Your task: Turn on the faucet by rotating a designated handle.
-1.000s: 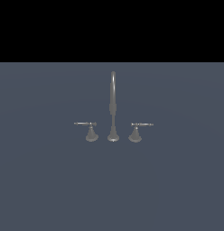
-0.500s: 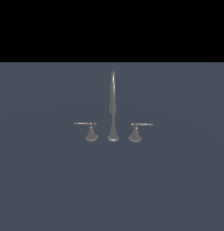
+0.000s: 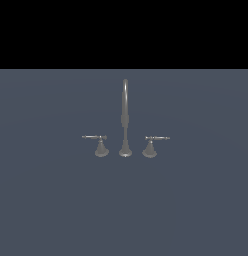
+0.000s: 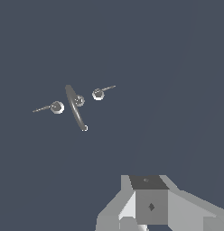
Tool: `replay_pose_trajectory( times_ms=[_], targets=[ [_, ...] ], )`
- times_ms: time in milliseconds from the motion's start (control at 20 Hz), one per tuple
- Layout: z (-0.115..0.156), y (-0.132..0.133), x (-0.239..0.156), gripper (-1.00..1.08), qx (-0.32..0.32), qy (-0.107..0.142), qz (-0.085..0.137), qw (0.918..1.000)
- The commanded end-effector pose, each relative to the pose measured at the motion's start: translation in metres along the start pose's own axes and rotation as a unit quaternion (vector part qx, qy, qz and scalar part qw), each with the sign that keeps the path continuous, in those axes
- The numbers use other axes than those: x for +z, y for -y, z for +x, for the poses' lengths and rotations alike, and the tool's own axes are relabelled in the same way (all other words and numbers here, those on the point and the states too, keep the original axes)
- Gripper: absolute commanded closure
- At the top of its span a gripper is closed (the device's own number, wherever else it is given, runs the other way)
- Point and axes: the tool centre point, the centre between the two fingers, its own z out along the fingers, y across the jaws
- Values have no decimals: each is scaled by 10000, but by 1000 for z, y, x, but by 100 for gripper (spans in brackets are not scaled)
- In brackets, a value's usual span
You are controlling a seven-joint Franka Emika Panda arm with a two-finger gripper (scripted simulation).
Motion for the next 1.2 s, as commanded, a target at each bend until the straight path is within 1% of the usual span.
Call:
replay_pose_trajectory(
  times_ms=[0, 300, 600, 900, 1150],
  targets=[
    [16, 0, 13, 108, 312, 0, -131, 9994],
    [51, 0, 47, 108, 1004, -10, -386, 9942],
    [83, 0, 85, 108, 1641, -28, -556, 9849],
    [111, 1, 127, 108, 2239, -43, -638, 9725],
    [131, 3, 163, 108, 2717, -41, -636, 9603]
  ],
)
